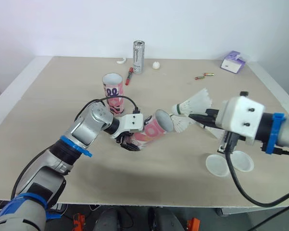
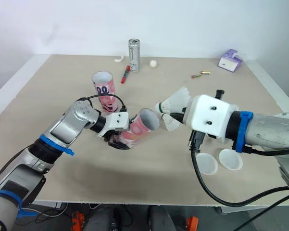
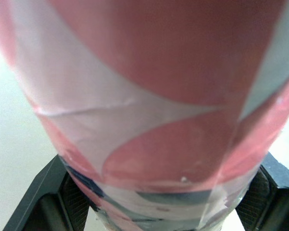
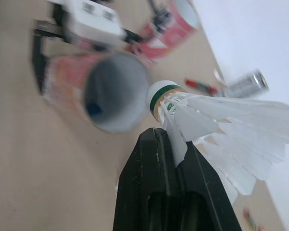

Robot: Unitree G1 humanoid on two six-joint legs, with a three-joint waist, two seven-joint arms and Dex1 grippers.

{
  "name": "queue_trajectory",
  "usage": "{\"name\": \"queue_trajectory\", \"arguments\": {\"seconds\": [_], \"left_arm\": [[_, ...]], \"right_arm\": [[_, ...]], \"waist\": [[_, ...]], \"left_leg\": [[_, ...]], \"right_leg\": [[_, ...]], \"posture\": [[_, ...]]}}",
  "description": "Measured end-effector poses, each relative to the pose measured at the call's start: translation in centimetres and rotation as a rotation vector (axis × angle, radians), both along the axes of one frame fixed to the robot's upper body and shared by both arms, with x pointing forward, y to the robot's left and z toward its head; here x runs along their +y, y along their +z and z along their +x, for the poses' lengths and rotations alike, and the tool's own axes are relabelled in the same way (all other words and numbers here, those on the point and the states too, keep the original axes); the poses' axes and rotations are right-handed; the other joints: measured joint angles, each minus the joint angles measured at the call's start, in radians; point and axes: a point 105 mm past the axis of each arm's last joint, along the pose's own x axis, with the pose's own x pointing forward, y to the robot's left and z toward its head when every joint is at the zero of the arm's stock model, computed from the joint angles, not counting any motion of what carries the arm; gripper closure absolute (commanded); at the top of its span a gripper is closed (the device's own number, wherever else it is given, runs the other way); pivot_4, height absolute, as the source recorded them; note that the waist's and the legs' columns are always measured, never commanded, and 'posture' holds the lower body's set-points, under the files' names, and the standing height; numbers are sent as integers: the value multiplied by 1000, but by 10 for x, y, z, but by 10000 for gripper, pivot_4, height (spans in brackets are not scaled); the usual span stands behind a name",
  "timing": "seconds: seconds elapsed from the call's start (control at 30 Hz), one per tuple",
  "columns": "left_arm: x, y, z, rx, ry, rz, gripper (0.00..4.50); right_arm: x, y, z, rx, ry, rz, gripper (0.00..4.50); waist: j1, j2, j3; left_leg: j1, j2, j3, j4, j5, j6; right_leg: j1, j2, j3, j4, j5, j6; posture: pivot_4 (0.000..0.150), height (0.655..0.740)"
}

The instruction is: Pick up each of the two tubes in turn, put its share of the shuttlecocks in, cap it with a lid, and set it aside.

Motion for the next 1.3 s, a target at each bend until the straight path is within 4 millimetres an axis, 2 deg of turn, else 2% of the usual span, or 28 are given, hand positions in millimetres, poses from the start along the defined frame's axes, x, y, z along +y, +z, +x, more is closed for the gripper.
{"name": "queue_trajectory", "arguments": {"seconds": [0.17, 0.27, 0.3, 0.37, 0.4, 0.47, 0.57, 0.6, 0.67, 0.73, 0.77, 0.83, 0.93, 1.0, 1.03, 1.07, 1.3], "left_arm": [[-3, 0, 2, -10, 14, -10, 9997], [-3, 0, 2, -12, 18, -9, 9997], [-3, 0, 2, -13, 20, -7, 9997], [-3, 0, 2, -14, 19, -8, 9997], [-3, 1, 2, -15, 20, -7, 9997], [-4, 1, 2, -16, 22, -7, 9997], [-4, 1, 2, -17, 24, -8, 9997], [-3, 1, 2, -18, 26, -8, 9997], [-3, 1, 3, -24, 33, -9, 9997], [-2, 0, 5, -26, 37, -9, 9997], [0, 0, 5, -31, 36, -8, 9997], [7, 1, 7, -43, 41, 2, 9997], [17, 2, 8, -48, 43, 21, 9997], [21, 2, 8, -51, 43, 31, 9997], [22, 2, 8, -51, 43, 33, 9997], [26, 2, 9, -58, 41, 47, 9997], [31, 1, 11, -69, 29, 58, 9997]], "right_arm": [[6, -15, 10, -16, 63, -101, 44366], [10, -16, 15, -36, 95, -121, 44366], [13, -15, 17, -41, 106, -129, 38327], [15, -15, 17, -44, 122, -132, 32813], [17, -13, 18, -44, 126, -124, 26728], [20, -9, 18, -38, 131, -90, 17549], [22, 0, 14, 31, 130, 66, 2218], [22, 3, 13, 45, 125, 105, 415], [11, 11, 16, 89, 51, 284, 415], [-7, 11, 24, 128, -60, 453, 415], [-25, 0, 31, 176, -163, 563, 415], [-48, -33, 40, 285, -332, 669, 415], [-65, -80, 47, 397, -517, 769, 415], [-61, -106, 53, 443, -583, 805, 415], [-59, -110, 54, 451, -589, 816, 415], [-46, -120, 62, 466, -602, 864, 415], [-16, -116, 79, 482, -543, 936, 415]], "waist": [[0, 0, 0], [0, 0, 0], [0, 0, 0], [0, 0, 0], [1, 0, 0], [0, 0, 0], [1, 0, 0], [1, 0, 0], [1, -2, 0], [1, -2, -1], [2, -3, -1], [1, -3, -2], [-7, -2, -2], [-16, -2, -1], [-19, -2, -1], [-27, -2, -1], [-29, -1, -1]], "left_leg": [[0, -1, 1, 1, 0, 0], [0, -2, 3, 1, 0, 0], [0, -2, 3, 1, 0, 0], [0, -1, 3, 1, 0, 0], [0, -1, 2, 1, 0, 0], [0, -1, 2, 1, 0, 0], [0, -1, 2, 1, 0, 1], [0, -1, 2, 1, 0, 1], [0, -1, 1, 2, 0, 1], [0, -1, 2, 2, -1, 1], [0, -1, 1, 2, 0, 1], [0, -2, 1, 2, 0, 1], [1, -1, 4, 2, 0, 1], [2, 0, 4, 2, 0, 1], [2, 0, 3, 2, 0, 1], [2, 1, 3, 2, 1, 2], [4, 4, 2, 2, 2, 1]], "right_leg": [[0, 0, 4, 0, 1, 1], [-1, 0, 6, 0, 1, 2], [-1, 0, 6, 0, 1, 2], [-1, 0, 6, 0, 1, 2], [-1, 0, 6, 0, 1, 2], [-1, 0, 6, 0, 1, 2], [0, 0, 6, 0, 1, 1], [0, 0, 6, 1, 1, 1], [1, -1, 6, 1, 2, 0], [1, -1, 6, 1, 2, 0], [1, -1, 6, 1, 2, 0], [1, -1, 7, 1, 2, 0], [-1, 1, 9, 3, 2, 1], [-1, 3, 10, 4, 2, 1], [-1, 3, 10, 4, 2, 1], [-1, 6, 10, 5, 2, 0], [-1, 13, 12, 6, 4, -4]], "posture": [[1500, 7400], [1500, 7400], [1500, 7400], [1500, 7400], [1500, 7400], [1500, 7400], [1500, 7400], [1500, 7400], [1500, 7400], [1500, 7400], [1500, 7400], [1500, 7400], [1500, 7400], [1500, 7400], [1500, 7400], [1500, 7400], [1500, 7400]]}}
